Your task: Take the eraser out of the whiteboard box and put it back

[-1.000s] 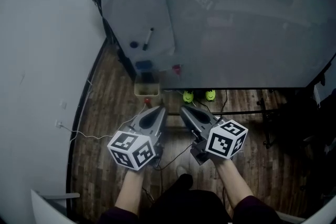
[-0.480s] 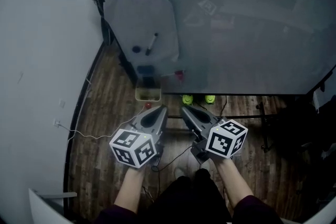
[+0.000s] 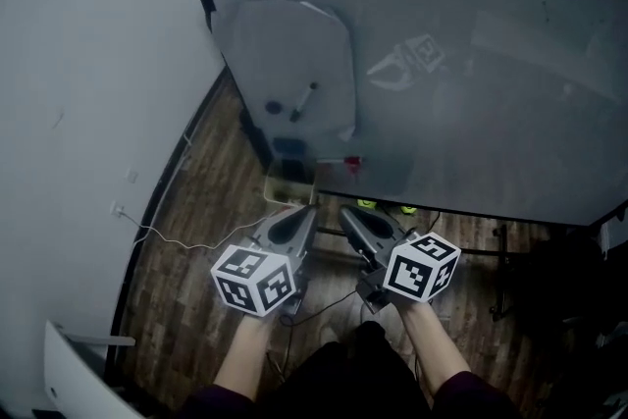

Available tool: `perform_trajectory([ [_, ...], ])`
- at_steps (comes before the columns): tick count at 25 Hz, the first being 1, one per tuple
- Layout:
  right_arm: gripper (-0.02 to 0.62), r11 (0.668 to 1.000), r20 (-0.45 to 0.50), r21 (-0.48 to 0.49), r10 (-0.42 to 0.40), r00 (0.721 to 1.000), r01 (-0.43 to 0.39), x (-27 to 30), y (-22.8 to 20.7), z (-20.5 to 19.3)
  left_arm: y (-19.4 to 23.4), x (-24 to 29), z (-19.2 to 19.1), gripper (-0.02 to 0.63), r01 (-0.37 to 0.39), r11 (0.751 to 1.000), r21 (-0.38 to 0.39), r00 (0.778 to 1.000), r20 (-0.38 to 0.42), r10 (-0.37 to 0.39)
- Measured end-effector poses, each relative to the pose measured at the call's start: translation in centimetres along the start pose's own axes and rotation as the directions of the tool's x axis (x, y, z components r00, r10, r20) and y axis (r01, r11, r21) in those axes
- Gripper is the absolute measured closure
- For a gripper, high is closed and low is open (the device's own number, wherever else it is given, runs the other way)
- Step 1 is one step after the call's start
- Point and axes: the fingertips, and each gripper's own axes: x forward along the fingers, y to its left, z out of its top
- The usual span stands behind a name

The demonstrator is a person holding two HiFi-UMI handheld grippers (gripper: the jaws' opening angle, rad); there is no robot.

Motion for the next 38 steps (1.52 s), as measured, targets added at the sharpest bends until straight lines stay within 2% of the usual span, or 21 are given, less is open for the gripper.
perform_trajectory([
  [7, 0.592, 0.995, -0.058, 0.028, 0.093, 0.994, -0.091, 2.1, -2.2, 0.7, 1.8, 2.0, 0.3, 0.600, -0.114, 0.993, -0.024, 0.993, 0.017, 0.115],
  [17, 0.592, 0.979, -0.141, 0.075, 0.197, 0.970, -0.188, 4.8, -3.9, -0.2, 5.1, 3.0, -0.1, 0.600, -0.253, 0.966, -0.060, 0.967, 0.024, 0.255],
  [23, 0.592, 0.977, -0.142, 0.107, 0.197, 0.970, -0.183, 7.3, -5.0, -0.8, 8.0, 4.2, -0.7, 0.600, -0.265, 0.963, -0.059, 0.964, -0.001, 0.265],
  [32, 0.592, 0.978, -0.120, 0.167, 0.143, 0.983, -0.122, 10.4, -7.8, -3.3, 13.3, 6.7, -3.1, 0.600, -0.262, 0.962, -0.075, 0.965, -0.056, 0.258],
  [38, 0.591, 0.979, -0.117, 0.176, 0.119, 0.986, -0.097, 11.4, -8.9, -3.7, 14.3, 7.2, -3.5, 0.600, -0.245, 0.967, -0.070, 0.969, -0.052, 0.242],
])
